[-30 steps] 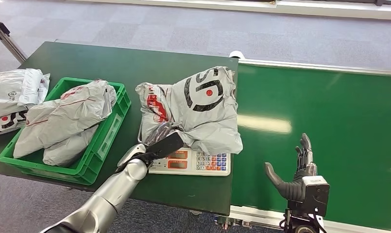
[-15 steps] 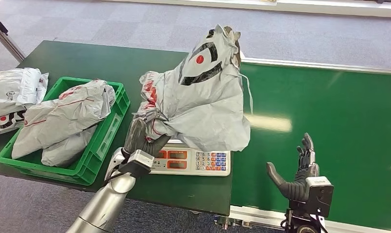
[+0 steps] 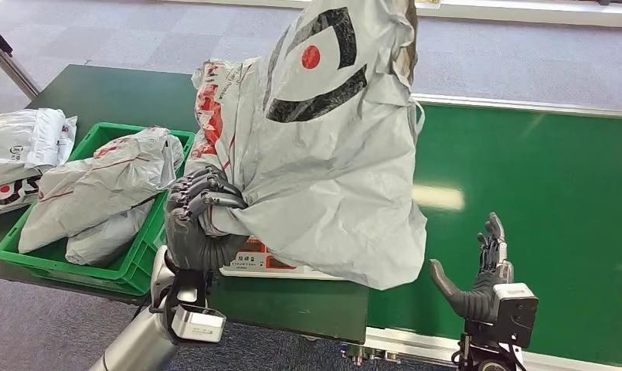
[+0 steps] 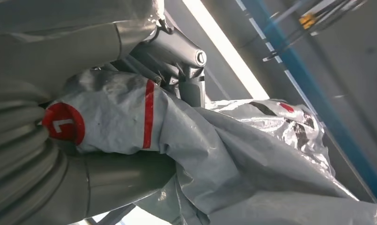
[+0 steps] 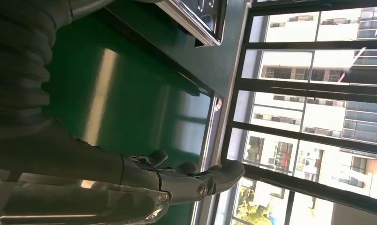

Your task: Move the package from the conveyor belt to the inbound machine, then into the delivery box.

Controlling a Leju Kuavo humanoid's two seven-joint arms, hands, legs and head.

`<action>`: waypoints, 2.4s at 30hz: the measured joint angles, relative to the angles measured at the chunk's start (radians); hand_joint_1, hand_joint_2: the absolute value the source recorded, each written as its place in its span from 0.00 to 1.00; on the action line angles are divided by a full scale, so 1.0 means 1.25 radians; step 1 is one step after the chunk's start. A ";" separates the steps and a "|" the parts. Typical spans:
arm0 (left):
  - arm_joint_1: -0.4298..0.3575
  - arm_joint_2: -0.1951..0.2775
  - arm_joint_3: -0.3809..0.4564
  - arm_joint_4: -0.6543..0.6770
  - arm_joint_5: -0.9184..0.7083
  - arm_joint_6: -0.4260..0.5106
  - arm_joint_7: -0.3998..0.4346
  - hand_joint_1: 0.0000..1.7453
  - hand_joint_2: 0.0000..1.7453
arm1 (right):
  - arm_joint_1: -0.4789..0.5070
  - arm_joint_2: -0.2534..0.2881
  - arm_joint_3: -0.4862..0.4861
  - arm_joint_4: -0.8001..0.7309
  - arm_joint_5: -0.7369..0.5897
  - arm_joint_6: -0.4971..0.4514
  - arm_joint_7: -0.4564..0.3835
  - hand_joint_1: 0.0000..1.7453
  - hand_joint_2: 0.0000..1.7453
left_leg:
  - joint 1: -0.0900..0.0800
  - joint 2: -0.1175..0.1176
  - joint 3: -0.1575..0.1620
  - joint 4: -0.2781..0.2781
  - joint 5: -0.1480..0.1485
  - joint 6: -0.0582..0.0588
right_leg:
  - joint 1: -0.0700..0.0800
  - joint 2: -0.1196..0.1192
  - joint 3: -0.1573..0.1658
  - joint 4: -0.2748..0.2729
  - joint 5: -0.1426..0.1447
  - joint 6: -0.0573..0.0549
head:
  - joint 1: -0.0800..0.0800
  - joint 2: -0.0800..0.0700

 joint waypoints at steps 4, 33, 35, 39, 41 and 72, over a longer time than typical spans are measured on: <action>0.009 0.013 -0.015 -0.061 -0.094 0.018 0.000 1.00 1.00 | 0.004 -0.001 -0.004 -0.003 0.000 -0.001 0.000 0.00 1.00 | 0.000 0.000 0.000 0.000 0.000 0.000 | 0.000 0.000 0.000 0.000 0.000 0.000 | 0.000 0.000; 0.164 -0.033 0.488 -0.083 -0.200 0.015 0.155 1.00 1.00 | 0.082 0.029 -0.041 -0.089 0.039 -0.006 0.012 0.00 1.00 | 0.001 0.001 0.000 0.000 0.000 0.000 | 0.001 0.002 -0.001 0.000 0.000 0.000 | 0.000 0.000; 0.172 -0.044 0.550 -0.073 -0.164 0.007 0.169 1.00 1.00 | 0.086 0.034 -0.044 -0.092 0.048 -0.006 0.013 0.00 1.00 | 0.001 0.001 0.000 -0.001 0.000 -0.001 | 0.001 0.003 -0.001 0.000 0.000 0.000 | 0.000 0.000; 0.178 -0.069 0.669 -0.047 -0.104 0.000 0.170 1.00 1.00 | 0.087 0.042 -0.048 -0.093 0.055 -0.006 0.015 0.00 1.00 | 0.002 0.002 0.000 -0.001 -0.001 -0.001 | 0.001 0.003 -0.001 0.000 -0.001 -0.001 | 0.000 0.000; 0.178 -0.078 0.714 -0.033 -0.067 -0.011 0.170 1.00 1.00 | 0.087 0.044 -0.050 -0.093 0.057 -0.006 0.015 0.00 1.00 | 0.001 0.002 0.000 0.000 -0.001 -0.001 | 0.001 0.003 -0.001 0.000 -0.001 -0.001 | 0.000 0.000; 0.121 -0.097 0.858 0.200 -0.183 -0.147 0.296 0.00 1.00 | 0.067 0.055 -0.046 -0.083 0.074 -0.005 0.023 0.00 1.00 | 0.001 0.001 0.000 0.000 -0.001 -0.001 | 0.001 0.003 -0.001 0.000 -0.001 -0.001 | 0.000 0.000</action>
